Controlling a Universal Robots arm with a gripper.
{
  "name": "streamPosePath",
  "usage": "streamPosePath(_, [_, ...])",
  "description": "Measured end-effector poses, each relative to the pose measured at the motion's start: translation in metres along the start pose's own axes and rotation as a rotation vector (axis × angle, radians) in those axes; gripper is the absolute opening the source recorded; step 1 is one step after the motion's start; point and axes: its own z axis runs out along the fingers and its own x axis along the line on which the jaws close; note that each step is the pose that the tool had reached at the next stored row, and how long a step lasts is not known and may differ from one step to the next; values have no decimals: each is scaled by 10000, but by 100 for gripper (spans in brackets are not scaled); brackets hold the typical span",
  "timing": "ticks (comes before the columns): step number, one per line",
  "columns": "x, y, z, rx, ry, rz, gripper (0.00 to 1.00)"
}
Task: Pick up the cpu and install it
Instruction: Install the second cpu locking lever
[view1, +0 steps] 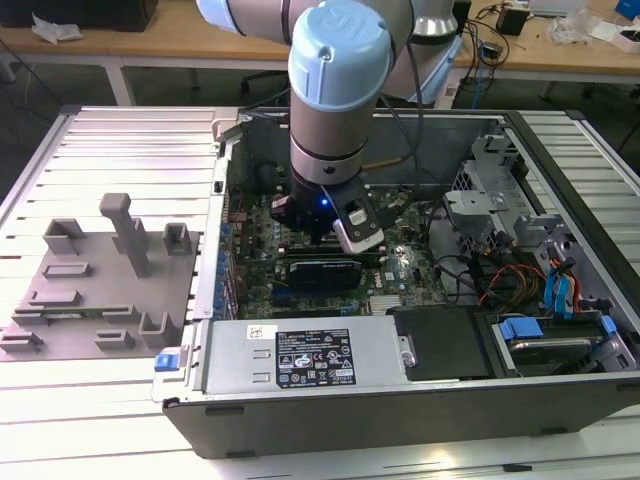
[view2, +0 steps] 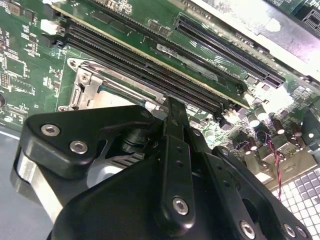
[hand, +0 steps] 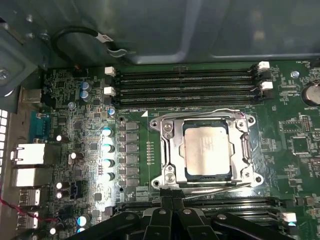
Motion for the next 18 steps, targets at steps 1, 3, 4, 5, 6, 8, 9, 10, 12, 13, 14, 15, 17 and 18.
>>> streamPosePath(1, [8,-3,17,-64,1,2,11])
streamPosePath(3, [29,-13,52,-145,5,1,11])
streamPosePath(4, [41,-17,71,-170,7,2,11])
streamPosePath(5, [50,-21,87,-201,8,3,11])
streamPosePath(6, [54,-24,97,-238,9,1,11])
streamPosePath(8, [63,-27,114,-314,10,2,11])
streamPosePath(9, [66,-29,121,-342,12,2,11])
streamPosePath(10, [69,-31,129,-373,14,1,11])
streamPosePath(12, [74,-34,144,-427,14,1,11])
streamPosePath(13, [77,-37,154,-461,15,1,11])
streamPosePath(14, [79,-38,159,-478,18,2,11])
streamPosePath(15, [82,-39,164,-494,17,4,11])
streamPosePath(17, [87,-42,173,-518,18,3,11])
streamPosePath(18, [88,-42,172,-517,19,3,11])
